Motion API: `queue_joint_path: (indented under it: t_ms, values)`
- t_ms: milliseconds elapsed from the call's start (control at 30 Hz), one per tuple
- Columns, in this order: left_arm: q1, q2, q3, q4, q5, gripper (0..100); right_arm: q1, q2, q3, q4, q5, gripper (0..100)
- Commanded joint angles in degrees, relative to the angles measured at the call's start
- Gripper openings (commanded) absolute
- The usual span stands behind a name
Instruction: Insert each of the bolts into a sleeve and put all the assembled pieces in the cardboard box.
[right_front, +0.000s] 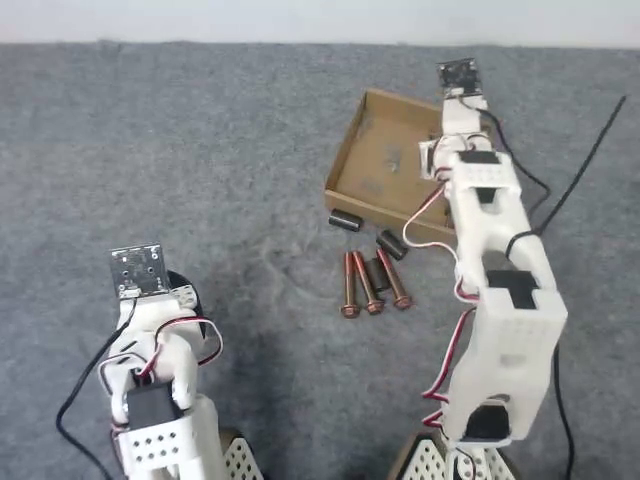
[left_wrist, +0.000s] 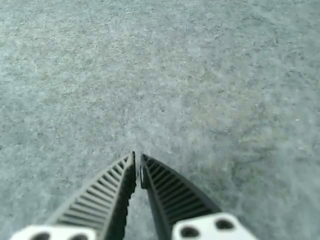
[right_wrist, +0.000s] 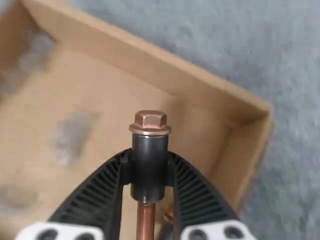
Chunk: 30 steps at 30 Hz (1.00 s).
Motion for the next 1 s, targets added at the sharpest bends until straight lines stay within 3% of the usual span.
queue_joint_path:
  t_ms: [0,167,400,500,967]
  values:
    - [0.2,0.2,-0.7,-0.4,-0.5,1,1.5,-0.4,-10.3,8.7,-5.9,0.6]
    - [0.2,0.2,-0.7,-0.4,-0.5,1,0.8,2.3,-16.2,19.8,-8.7,0.6]
    - [0.2,0.2,-0.7,-0.4,-0.5,1,0.0,5.8,-20.5,27.3,-10.7,0.6]
    - [0.2,0.2,-0.7,-0.4,-0.5,1,0.1,6.5,-22.2,29.4,-14.1,0.6]
    - [0.2,0.2,-0.7,-0.4,-0.5,1,-0.4,6.0,-22.7,31.7,-13.3,1.1]
